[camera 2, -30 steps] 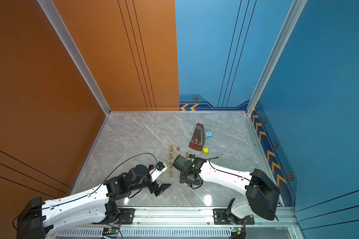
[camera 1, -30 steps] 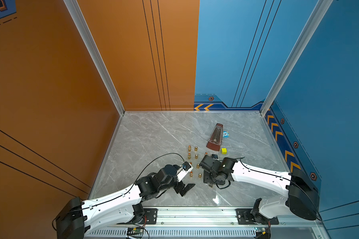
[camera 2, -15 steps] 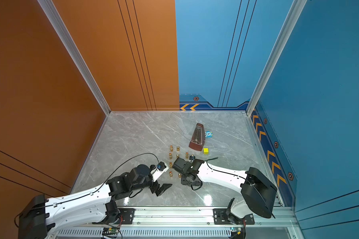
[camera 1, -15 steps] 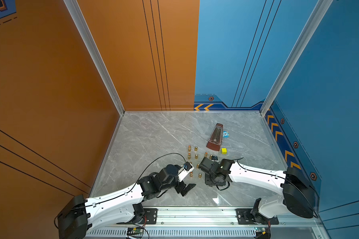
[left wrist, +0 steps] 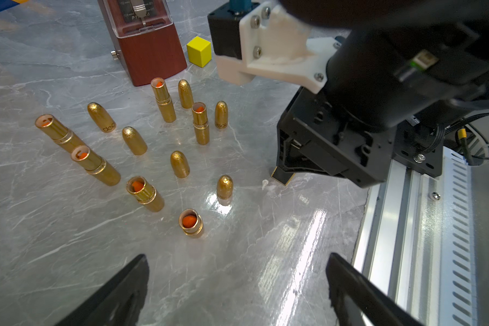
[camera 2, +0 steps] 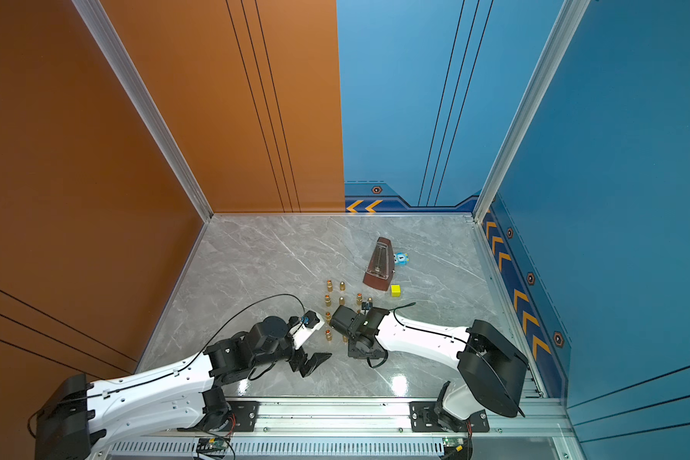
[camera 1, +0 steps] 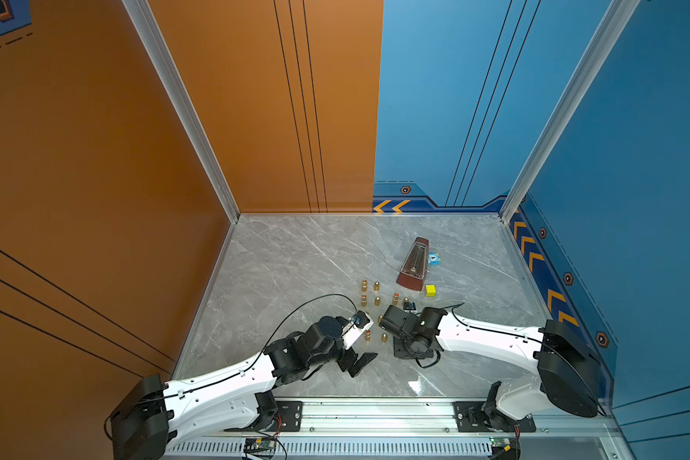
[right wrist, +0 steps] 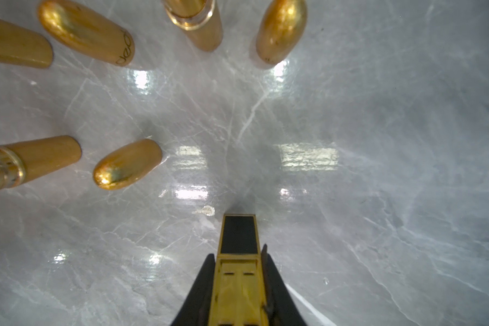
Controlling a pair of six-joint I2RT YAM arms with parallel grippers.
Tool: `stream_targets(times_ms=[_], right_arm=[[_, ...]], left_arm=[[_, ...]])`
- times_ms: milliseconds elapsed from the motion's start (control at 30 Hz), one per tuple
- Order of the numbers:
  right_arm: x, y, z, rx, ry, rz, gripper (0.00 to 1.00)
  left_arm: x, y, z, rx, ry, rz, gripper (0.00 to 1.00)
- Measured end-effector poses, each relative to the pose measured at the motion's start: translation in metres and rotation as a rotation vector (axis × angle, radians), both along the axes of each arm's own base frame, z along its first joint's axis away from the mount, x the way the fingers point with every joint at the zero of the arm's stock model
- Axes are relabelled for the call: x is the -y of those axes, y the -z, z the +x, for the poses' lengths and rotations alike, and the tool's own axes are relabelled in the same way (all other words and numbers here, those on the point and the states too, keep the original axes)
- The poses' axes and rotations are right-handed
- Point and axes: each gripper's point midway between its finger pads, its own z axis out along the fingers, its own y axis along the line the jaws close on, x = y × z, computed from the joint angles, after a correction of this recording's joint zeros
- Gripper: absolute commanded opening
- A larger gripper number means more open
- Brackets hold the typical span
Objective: Open the lipstick cap
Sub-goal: Pick up the lipstick at the center of the board.
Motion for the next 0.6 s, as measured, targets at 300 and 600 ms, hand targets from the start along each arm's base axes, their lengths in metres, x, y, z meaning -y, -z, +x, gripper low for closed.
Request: stream_targets(times_ms=[300, 600], right_arm=[[-0.002, -0.011, 0.001, 0.014, -0.049, 0.011, 0.22], [0.003, -0.043, 0.005, 0.028, -0.080, 0.103, 0.22]], left_arm=[[0.004, 0.002, -0.003, -0.002, 0.016, 0.002, 0.99], [0.015, 0.001, -0.009, 0.006, 0.051, -0.014, 0.99]])
